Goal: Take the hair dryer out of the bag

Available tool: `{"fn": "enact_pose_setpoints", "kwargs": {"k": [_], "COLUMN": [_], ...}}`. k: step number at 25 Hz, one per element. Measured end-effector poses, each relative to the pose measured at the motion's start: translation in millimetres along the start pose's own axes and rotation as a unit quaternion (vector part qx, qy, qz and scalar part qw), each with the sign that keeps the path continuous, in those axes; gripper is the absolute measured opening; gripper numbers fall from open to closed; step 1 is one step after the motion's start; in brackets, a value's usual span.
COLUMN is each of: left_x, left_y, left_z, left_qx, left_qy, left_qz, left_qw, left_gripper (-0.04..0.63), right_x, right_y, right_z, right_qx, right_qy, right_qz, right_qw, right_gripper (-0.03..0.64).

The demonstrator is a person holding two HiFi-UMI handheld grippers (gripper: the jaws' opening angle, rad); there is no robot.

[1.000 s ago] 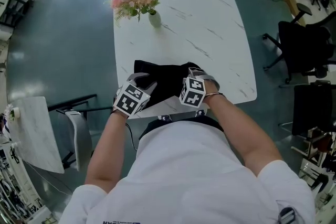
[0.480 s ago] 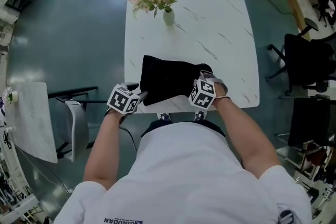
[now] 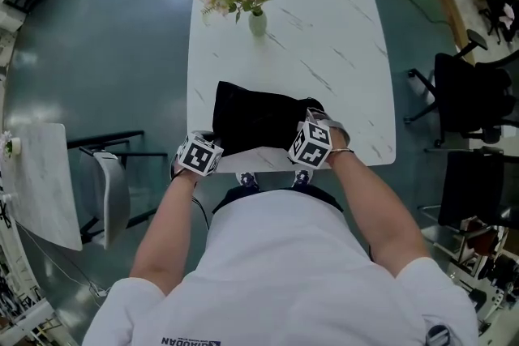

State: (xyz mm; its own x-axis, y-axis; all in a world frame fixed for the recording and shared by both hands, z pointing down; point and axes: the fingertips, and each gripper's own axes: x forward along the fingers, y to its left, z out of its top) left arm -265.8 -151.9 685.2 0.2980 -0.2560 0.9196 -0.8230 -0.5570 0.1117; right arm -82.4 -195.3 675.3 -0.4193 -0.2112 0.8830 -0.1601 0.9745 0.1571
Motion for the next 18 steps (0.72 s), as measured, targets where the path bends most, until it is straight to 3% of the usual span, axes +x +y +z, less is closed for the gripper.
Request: {"fn": "enact_pose_setpoints", "kwargs": {"k": [7, 18], "left_x": [-10, -27], "left_y": [19, 18], "left_z": [0, -16], "left_qx": [-0.028, -0.042], "left_qy": [-0.012, -0.005], "left_qz": [0.029, 0.017], "left_qw": [0.9991, 0.9989], "left_gripper": [0.029, 0.03], "right_x": [-22, -37], "right_y": [2, 11], "right_z": [-28, -66], "right_qx": [0.011, 0.02], "right_qy": [0.01, 0.014], "right_qz": [-0.007, -0.002], "right_qw": [1.0, 1.0], "right_gripper": [0.219, 0.218]}}
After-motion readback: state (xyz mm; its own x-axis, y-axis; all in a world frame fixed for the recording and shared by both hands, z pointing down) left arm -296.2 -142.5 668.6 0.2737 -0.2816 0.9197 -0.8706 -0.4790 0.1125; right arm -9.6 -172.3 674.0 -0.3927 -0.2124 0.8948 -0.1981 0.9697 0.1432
